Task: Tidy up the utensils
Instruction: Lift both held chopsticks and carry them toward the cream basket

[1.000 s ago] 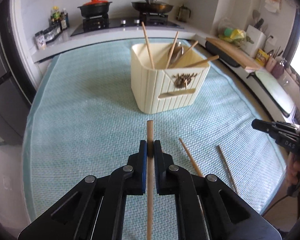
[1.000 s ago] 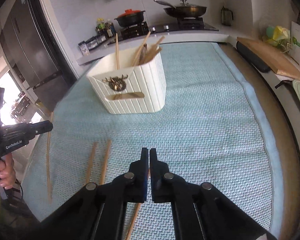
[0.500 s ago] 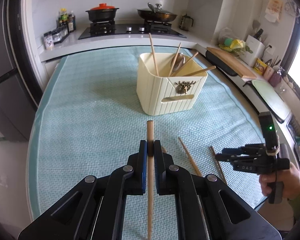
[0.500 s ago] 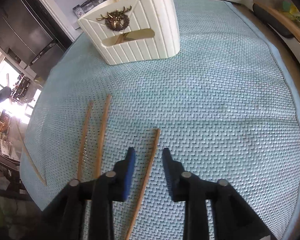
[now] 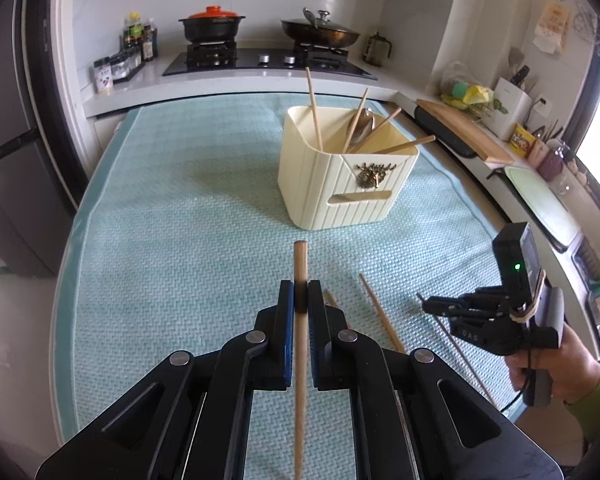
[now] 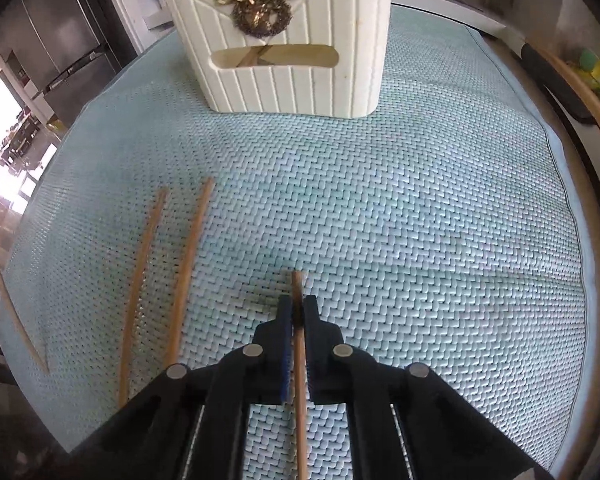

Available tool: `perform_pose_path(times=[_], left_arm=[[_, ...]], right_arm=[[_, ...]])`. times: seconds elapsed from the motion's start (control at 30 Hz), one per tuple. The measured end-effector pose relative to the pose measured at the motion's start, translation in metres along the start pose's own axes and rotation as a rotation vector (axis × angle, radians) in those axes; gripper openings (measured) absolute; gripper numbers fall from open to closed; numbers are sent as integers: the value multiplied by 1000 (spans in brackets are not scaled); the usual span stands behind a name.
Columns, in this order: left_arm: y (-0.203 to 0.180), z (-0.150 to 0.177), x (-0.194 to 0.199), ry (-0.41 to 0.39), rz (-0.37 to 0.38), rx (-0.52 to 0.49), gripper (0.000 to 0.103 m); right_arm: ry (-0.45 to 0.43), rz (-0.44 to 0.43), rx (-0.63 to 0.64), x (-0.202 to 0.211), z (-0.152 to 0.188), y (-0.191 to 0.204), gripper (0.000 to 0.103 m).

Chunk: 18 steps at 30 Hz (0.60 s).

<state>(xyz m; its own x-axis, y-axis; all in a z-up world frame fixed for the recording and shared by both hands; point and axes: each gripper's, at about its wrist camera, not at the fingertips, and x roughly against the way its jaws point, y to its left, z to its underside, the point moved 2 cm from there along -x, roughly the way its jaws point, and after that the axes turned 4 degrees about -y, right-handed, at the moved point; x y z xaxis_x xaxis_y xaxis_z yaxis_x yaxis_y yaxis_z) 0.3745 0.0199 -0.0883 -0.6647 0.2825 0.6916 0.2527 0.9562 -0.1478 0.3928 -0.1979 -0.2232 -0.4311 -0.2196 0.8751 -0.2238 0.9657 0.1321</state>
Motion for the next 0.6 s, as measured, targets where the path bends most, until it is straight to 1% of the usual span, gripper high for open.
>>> perform_pose_path(times=[0.07,0.17,0.27,0.4,0.5,0.53,0.6], left_arm=[[0,-3,7,-16,2,2,5],[-1,-8,18,-45,7,4,5],[-4,-14,30,-78,16,5,4],[-9,-20,44,-114,36,11,5],[-12,-24,53,-141,47,17,5],[-13,-25,56,-151,50,20,5],[-14,-27,61,-171,51,29,5]], right_arm=[[-55,-35,-50,21,-2,-11,5],[-183,-106,-114,61,-10,-20,5],[-313,-147,-141,105,-16,-26,5],[-449,-164,-127,152,-25,-26,5],[-523,-160,-100,176,-28,-24,5],[-548,-157,-89,186,-24,-24,5],[-597,-139,-63,200,-24,-16,5]])
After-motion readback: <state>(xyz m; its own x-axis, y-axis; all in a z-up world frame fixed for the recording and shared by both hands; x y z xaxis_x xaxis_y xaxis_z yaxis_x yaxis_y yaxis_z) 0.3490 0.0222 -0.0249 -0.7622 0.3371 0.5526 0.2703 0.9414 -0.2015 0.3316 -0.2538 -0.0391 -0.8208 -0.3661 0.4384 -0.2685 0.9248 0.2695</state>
